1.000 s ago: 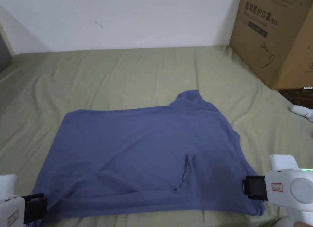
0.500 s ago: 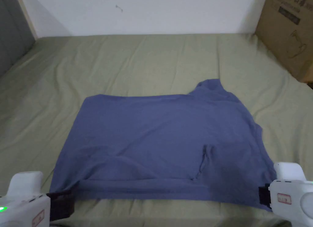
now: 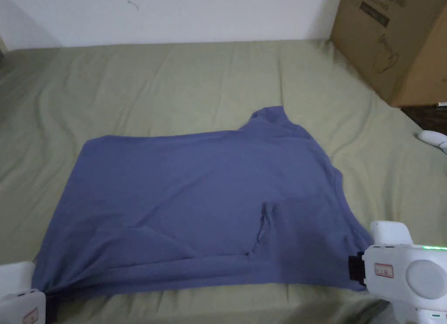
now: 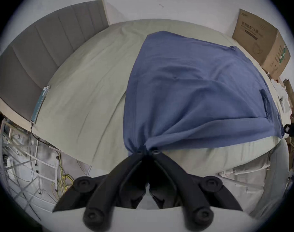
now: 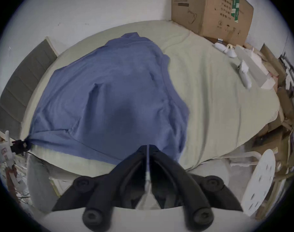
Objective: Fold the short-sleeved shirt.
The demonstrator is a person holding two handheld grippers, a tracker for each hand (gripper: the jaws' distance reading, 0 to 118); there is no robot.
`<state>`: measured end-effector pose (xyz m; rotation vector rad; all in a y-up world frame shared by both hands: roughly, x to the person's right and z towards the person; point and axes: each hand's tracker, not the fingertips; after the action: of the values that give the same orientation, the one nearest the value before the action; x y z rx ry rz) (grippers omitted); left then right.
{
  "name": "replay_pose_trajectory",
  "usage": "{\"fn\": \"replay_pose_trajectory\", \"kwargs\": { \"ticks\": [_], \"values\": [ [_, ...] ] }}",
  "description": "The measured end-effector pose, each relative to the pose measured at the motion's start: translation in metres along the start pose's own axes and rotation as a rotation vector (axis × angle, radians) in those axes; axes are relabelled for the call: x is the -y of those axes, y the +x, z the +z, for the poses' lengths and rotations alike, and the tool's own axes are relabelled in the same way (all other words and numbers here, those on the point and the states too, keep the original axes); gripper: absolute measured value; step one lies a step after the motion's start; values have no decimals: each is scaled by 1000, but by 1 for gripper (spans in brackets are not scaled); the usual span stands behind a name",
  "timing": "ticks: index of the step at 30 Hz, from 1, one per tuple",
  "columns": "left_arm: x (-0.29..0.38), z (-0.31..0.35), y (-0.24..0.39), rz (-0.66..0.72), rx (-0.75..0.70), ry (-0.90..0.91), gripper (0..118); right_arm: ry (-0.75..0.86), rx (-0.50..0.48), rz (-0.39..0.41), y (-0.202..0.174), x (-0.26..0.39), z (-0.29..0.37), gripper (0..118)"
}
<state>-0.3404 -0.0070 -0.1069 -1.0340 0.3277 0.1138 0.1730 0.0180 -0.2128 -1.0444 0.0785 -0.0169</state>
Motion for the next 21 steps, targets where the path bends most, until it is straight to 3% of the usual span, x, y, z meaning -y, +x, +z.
{"fn": "replay_pose_trajectory", "kwargs": {
  "ticks": [1, 2, 7, 8, 9, 10, 16, 21],
  "values": [
    [0, 0, 0, -1, -5, 0, 1, 4, 22, 16, 1, -2, 0, 63],
    [0, 1, -2, -2, -4, 1, 1, 1, 32, 32, 5, -3, -4, 78],
    [-4, 2, -6, 21, 7, 1, 1, -55, 9, 75, 16, -10, -24, 77],
    [-5, 2, -6, 27, 7, 2, 1, -110, 36, 64, 20, -10, -34, 73],
    [-6, 2, -8, 33, 11, 2, 1, -122, 33, 28, 24, -9, -39, 52],
    [-6, 2, -10, 39, 15, 2, 1, -129, 2, -9, 28, -7, -40, 0],
    [-11, 15, -3, 40, 17, 1, 1, -94, -11, 11, 27, -10, -21, 0],
    [-31, 26, -2, 18, 19, 30, 1, -67, -59, -54, 26, -25, -13, 0]
  ]
}}
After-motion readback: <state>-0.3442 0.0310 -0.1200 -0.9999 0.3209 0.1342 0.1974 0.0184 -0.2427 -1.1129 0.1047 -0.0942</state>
